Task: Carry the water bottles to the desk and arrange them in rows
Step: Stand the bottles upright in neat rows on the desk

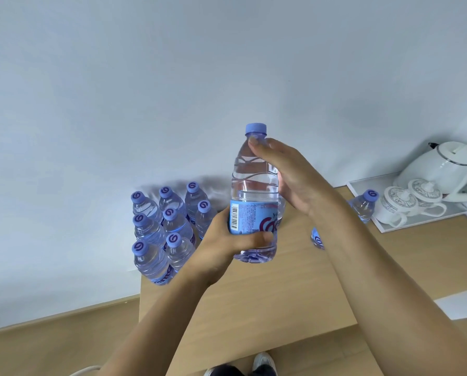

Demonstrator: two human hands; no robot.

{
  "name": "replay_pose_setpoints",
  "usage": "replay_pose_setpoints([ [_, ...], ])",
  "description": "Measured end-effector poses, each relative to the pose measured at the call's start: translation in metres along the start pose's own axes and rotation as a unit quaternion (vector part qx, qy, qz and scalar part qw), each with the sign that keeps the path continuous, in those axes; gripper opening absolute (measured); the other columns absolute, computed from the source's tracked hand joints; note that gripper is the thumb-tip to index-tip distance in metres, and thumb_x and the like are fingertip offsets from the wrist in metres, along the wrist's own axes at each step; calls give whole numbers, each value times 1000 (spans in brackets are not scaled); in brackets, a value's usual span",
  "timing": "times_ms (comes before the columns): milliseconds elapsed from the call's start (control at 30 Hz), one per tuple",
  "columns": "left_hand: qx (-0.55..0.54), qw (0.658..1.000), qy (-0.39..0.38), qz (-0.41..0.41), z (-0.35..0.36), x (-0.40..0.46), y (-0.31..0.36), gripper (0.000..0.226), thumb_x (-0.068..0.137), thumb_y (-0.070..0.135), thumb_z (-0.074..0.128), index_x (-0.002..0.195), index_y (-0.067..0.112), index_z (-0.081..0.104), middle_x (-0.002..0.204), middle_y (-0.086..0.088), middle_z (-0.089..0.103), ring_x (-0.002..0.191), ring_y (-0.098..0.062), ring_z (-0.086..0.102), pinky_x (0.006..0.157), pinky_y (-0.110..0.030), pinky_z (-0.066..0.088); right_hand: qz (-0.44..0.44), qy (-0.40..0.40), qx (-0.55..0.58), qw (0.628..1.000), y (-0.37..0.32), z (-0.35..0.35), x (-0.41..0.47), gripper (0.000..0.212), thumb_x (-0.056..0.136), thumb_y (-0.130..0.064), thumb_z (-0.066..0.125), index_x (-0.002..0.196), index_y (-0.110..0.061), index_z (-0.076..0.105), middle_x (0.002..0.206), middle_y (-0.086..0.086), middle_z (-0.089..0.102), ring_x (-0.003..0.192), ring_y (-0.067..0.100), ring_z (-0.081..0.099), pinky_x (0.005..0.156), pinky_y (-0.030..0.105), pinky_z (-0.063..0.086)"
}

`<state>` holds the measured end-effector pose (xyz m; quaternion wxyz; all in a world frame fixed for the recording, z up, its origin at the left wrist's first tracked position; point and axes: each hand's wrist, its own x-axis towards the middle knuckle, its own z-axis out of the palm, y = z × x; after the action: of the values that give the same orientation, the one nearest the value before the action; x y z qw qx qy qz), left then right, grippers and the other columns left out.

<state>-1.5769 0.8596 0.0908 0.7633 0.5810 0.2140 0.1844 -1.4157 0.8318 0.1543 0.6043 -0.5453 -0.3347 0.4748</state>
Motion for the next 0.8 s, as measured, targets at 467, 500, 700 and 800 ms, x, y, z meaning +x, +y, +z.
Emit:
replay_pose_setpoints([
  [467,4,1000,-7,-20,2,-12,-5,56,62,20,82,112,3,61,95,-9,70,85,-22,66,75,-31,54,-30,141,-15,989,14,30,-5,20,80,-28,77,81,-12,65,70,4,65,59,20,65,60,36,57],
  [500,12,1000,4,-21,2,-14,-5,55,62,18,83,109,1,59,89,-9,69,78,-22,66,68,-27,53,-34,161,-30,986,14,34,-6,22,80,-30,77,82,-13,64,70,2,65,60,20,65,62,38,58],
  [700,48,998,45,-4,1,-21,-5,56,61,7,83,110,-2,57,81,-4,70,65,-16,66,56,-23,50,-66,205,-97,972,15,47,-7,36,80,-43,77,87,-9,64,83,10,68,74,25,69,72,41,59],
  [800,47,998,47,2,-4,-25,-3,63,55,18,85,110,0,59,86,-8,71,73,-19,68,64,-29,54,-43,125,-51,990,11,42,-9,32,81,-44,76,83,-15,62,74,3,67,65,19,68,64,37,59],
])
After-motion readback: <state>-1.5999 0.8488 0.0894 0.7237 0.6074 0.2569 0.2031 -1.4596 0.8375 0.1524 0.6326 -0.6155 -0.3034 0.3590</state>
